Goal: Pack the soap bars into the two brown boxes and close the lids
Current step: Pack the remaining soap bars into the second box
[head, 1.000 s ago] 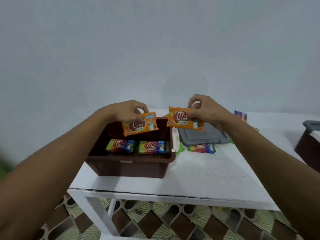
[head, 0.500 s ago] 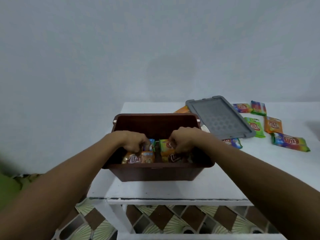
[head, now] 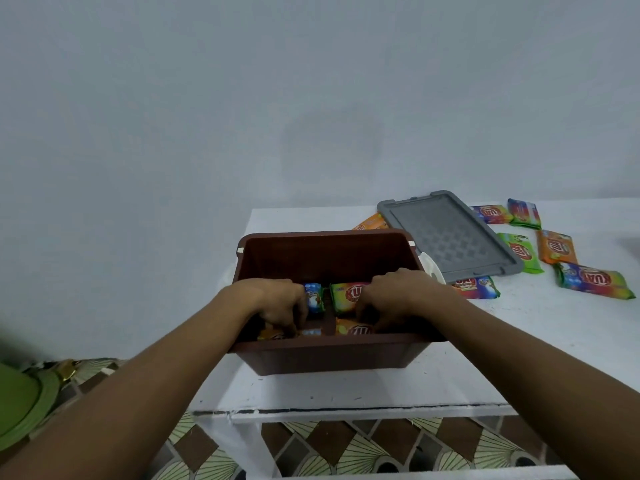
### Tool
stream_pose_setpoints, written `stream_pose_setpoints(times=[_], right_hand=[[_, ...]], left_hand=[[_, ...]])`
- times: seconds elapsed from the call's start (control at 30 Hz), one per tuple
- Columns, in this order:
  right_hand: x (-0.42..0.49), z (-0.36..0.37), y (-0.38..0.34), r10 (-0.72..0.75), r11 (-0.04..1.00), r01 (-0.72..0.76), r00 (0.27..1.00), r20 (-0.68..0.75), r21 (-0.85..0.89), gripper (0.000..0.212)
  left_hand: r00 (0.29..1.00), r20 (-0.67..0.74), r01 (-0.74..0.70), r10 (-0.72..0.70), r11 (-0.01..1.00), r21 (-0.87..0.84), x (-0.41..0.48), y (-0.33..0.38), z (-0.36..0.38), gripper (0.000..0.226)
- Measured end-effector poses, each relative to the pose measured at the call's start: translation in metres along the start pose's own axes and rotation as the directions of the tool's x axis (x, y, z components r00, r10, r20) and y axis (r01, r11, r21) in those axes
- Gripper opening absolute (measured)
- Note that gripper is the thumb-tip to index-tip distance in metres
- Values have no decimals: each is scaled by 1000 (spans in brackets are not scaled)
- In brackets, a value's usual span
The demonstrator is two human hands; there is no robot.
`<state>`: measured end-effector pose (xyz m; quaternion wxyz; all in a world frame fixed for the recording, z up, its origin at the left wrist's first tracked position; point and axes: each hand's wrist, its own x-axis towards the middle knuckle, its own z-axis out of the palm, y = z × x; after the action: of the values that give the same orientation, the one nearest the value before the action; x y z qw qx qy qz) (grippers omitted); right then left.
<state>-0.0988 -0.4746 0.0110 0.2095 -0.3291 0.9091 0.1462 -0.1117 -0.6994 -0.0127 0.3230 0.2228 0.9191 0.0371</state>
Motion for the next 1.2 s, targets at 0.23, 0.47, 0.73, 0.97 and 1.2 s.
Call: stream_pose_setpoints(times=[0.23,0.47,0.73,0.97,1.2], right_hand=[[2,2,-2,18,998,-16,999,41,-60,38],[5,5,0,-25,999,27,999,40,-33,36],[17,-10,11,35,993,-20,991,-131,114,40],[36,2,14,103,995,-100,975,-195,25,44],[42,4,14,134,991,-137,964,-228,0,45]], left_hand=[[999,14,35,-36,999,20,-1,0,1,28],[999,26,19,-20,1000,22,-2,1,0,31],[965,-262,74,-22,979,188,2,4,-19,19],[958,-280,153,-58,930,333,16,12,-21,48],[944,-329,181,-29,878,443,16,7,-20,36]])
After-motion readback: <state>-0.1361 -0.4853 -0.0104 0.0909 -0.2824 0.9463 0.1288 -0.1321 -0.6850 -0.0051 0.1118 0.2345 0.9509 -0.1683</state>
